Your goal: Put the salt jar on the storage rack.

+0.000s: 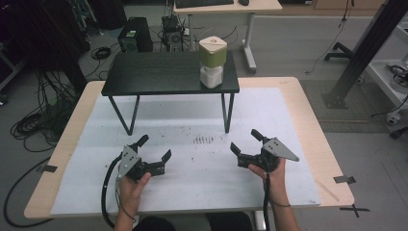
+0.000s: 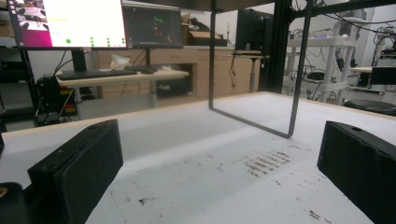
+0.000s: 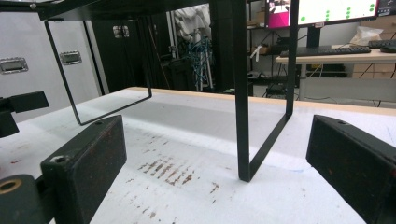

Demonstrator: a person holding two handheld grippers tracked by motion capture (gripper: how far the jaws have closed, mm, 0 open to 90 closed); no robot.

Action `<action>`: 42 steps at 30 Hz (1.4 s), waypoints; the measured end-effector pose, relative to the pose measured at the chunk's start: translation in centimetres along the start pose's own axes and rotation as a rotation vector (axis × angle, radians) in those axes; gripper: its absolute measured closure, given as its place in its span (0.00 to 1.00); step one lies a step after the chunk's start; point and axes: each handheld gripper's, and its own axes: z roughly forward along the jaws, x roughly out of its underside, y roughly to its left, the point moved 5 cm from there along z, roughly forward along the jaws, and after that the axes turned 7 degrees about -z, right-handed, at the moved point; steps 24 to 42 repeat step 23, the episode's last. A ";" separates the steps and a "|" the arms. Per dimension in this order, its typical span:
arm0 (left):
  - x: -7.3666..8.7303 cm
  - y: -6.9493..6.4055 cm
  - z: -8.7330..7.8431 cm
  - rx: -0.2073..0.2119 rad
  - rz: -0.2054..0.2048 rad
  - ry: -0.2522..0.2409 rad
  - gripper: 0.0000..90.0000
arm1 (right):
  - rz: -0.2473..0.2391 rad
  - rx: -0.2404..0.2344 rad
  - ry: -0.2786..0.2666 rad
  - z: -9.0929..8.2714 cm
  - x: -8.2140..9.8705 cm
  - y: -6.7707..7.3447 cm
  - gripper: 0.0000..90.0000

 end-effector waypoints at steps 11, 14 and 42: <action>0.0 0.0 0.0 0.000 0.000 0.000 0.01 | 0.012 0.006 0.019 -0.3 1.7 0.3 0.05; 0.0 0.0 0.0 0.000 0.000 0.000 0.01 | 0.011 0.006 0.021 -0.4 1.8 0.2 0.06; 0.0 0.0 0.0 0.000 0.000 0.000 0.01 | 0.013 0.005 0.019 -0.6 2.0 0.2 0.06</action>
